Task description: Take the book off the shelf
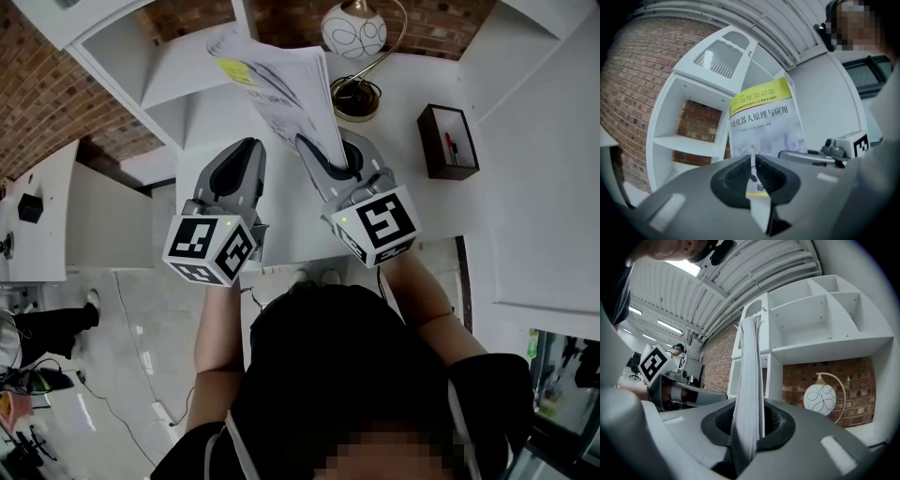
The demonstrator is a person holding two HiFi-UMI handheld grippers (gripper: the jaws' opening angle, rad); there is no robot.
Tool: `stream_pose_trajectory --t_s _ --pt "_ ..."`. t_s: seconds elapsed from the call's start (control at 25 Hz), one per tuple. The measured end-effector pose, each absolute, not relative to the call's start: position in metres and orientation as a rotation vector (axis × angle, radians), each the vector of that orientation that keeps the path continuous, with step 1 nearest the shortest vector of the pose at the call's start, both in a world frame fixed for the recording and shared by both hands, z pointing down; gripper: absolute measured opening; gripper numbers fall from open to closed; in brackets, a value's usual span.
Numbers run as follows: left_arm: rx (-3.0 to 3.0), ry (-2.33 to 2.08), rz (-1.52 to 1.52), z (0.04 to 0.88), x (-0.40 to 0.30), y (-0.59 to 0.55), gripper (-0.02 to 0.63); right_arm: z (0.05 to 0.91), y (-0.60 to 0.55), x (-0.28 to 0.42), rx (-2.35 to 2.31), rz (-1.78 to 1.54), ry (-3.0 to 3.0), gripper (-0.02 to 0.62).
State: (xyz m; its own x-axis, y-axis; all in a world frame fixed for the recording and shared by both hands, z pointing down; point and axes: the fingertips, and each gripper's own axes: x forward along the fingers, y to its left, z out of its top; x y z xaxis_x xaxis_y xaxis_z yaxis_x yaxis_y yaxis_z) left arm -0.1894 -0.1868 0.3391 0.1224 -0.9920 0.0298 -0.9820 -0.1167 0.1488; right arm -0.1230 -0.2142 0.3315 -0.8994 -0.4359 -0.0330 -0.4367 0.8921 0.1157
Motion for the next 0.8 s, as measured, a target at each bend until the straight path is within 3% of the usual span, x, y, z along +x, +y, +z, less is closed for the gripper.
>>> stream_pose_trajectory --t_s 0.8 --pt "2.103 -2.014 -0.097 0.402 -0.212 -0.158 0.032 0.413 -0.191 -0.155 -0.548 -0.06 3.252 0.066"
